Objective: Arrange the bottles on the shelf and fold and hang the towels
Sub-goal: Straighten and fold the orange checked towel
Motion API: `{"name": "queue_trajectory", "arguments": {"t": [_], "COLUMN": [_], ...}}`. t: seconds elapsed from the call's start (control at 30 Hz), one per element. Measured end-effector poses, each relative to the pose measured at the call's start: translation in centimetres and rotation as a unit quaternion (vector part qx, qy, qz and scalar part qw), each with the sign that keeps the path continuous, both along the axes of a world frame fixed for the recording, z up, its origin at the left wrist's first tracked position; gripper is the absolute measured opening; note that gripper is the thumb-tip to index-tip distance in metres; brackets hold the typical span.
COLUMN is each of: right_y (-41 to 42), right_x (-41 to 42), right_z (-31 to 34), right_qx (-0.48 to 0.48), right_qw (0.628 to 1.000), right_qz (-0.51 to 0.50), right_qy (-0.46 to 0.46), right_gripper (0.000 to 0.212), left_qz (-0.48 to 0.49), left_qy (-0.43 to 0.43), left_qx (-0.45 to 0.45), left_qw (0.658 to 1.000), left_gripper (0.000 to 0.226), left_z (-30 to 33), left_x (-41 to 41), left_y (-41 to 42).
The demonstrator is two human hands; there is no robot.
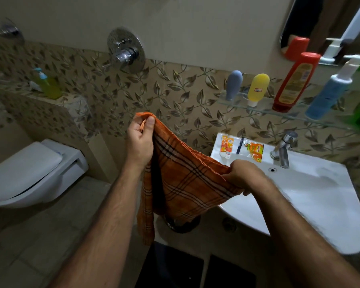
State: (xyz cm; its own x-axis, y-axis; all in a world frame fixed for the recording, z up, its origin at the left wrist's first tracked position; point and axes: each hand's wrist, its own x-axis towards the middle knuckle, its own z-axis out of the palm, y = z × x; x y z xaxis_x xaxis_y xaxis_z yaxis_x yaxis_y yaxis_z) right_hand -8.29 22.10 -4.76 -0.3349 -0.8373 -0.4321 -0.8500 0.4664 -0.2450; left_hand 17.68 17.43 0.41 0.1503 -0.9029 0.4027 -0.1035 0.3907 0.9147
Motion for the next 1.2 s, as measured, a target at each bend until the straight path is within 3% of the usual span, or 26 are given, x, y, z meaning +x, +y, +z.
{"name": "queue_trajectory", "arguments": {"t": [0.07, 0.13, 0.33, 0.43, 0.5, 0.63, 0.8, 0.87, 0.97, 1.07, 1.2], "right_y": [-0.3, -0.5, -1.4, -1.5, -1.7, -2.0, -2.7, -2.7, -3.0, -2.9, -2.9], "right_x": [0.0, 0.0, -1.6, -1.7, -1.4, -0.4, -0.1, -0.3, -0.7, -0.4, 0.1], "right_z": [-0.3, -0.6, -1.2, -1.2, -1.3, -1.8, -0.7, 0.0, 0.9, 2.4, 3.6], "right_qx": [-0.085, -0.123, -0.192, -0.195, -0.182, -0.133, -0.140, -0.125, -0.025, 0.107, 0.105], "right_qw": [0.992, 0.985, 0.971, 0.962, 0.967, 0.979, 0.974, 0.975, 0.995, 0.968, 0.942], "right_qz": [-0.020, -0.043, -0.137, -0.173, -0.174, -0.148, -0.104, -0.102, -0.097, -0.116, -0.069], "right_qy": [0.095, 0.114, -0.044, -0.075, -0.040, 0.039, 0.145, 0.151, 0.008, -0.196, -0.312], "right_gripper": [0.028, 0.022, 0.009, 0.009, 0.005, 0.015, 0.026, 0.028, 0.017, 0.014, 0.016], "left_qz": [0.021, 0.023, 0.027, 0.026, 0.025, 0.021, 0.036, 0.044, 0.064, 0.095, 0.129], "left_qy": [0.016, 0.006, -0.011, -0.027, -0.028, -0.024, -0.007, 0.006, 0.015, 0.046, 0.066], "left_qx": [-0.001, -0.006, -0.030, -0.046, -0.049, -0.052, -0.039, -0.035, -0.027, 0.002, 0.041], "left_qw": [1.000, 1.000, 0.999, 0.998, 0.998, 0.998, 0.999, 0.998, 0.997, 0.994, 0.989], "left_gripper": [0.022, 0.021, 0.020, 0.017, 0.016, 0.019, 0.017, 0.017, 0.018, 0.022, 0.030], "left_z": [0.2, 0.2, -0.1, -0.7, -1.0, -1.4, -2.3, -2.6, -2.9, -3.3, -4.2], "left_x": [0.3, 0.7, 1.2, 1.0, 0.8, 1.2, 2.6, 3.4, 4.7, 6.7, 9.3], "left_y": [-0.1, -0.2, 0.2, 0.6, 0.9, 0.9, 0.9, 0.7, 0.5, -0.2, -0.8]}}
